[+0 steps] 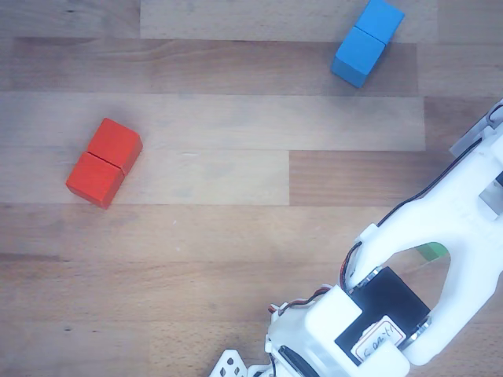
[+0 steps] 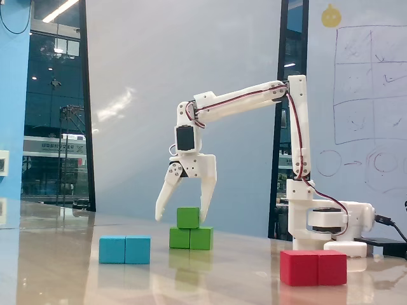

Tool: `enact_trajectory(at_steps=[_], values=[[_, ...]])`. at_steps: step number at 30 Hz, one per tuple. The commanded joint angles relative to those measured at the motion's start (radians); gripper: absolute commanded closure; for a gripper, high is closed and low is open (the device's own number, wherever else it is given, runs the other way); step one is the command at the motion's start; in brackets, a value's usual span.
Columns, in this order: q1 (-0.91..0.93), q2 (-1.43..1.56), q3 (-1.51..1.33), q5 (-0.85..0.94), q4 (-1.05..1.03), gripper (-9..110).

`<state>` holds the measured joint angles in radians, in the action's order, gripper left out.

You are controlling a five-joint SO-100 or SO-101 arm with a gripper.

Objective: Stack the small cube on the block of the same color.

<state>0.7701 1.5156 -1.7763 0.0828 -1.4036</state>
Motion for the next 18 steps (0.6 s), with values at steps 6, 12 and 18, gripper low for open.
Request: enact_trajectory(at_steps=[6, 12, 18], values=[[-0.002, 0.035, 0.012, 0.008, -0.014, 61], [-0.075, 0.087, 0.012, -0.002, -0.014, 61], [-0.152, 0.103, 0.012, -0.006, -0.014, 61]])
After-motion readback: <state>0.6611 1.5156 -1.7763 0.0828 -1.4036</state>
